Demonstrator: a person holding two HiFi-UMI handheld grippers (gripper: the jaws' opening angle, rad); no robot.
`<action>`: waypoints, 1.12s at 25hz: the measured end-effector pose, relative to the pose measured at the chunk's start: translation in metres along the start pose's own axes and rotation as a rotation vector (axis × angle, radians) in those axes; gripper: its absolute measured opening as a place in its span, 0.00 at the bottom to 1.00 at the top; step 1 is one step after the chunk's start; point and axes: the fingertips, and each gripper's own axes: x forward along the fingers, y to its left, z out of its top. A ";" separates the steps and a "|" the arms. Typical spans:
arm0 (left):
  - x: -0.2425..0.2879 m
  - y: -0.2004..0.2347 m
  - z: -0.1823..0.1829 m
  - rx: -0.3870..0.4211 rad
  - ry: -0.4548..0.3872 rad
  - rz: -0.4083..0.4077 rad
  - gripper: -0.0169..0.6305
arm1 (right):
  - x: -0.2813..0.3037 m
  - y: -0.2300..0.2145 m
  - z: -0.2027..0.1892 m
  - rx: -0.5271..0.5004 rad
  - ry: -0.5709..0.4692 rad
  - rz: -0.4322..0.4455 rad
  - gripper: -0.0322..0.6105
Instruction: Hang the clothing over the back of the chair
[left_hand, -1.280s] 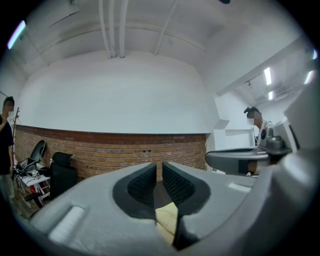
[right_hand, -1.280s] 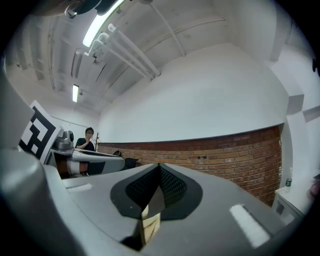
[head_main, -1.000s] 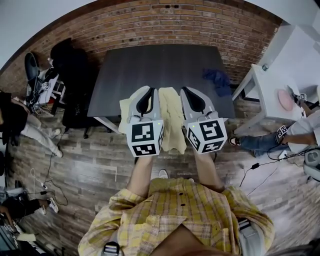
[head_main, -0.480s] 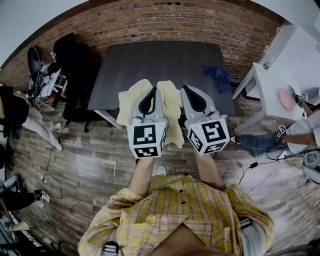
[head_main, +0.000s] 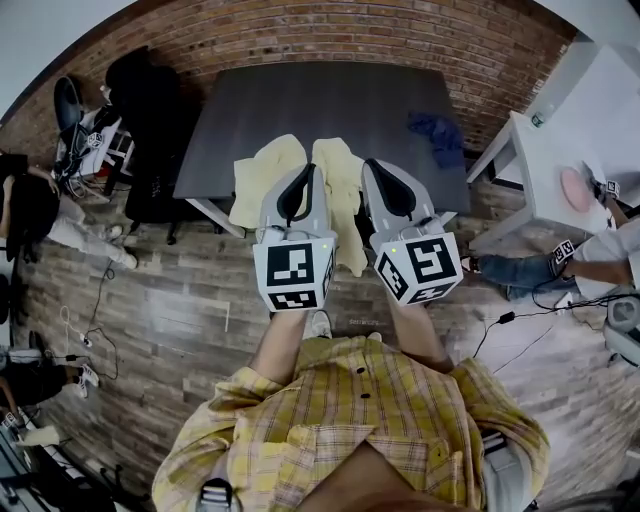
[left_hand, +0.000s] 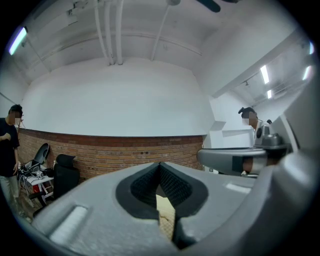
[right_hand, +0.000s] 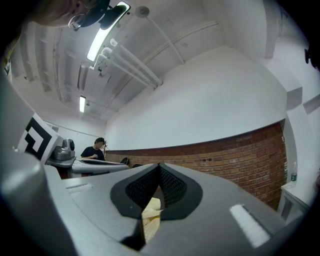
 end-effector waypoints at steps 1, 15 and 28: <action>-0.001 0.000 -0.001 0.000 0.002 0.002 0.03 | -0.001 0.002 -0.002 0.001 0.005 0.005 0.05; -0.022 -0.006 -0.014 0.006 0.006 0.026 0.03 | -0.014 0.014 -0.017 0.006 0.027 0.022 0.05; -0.036 -0.028 -0.022 0.039 0.010 0.012 0.03 | -0.030 0.014 -0.023 0.015 0.032 0.020 0.05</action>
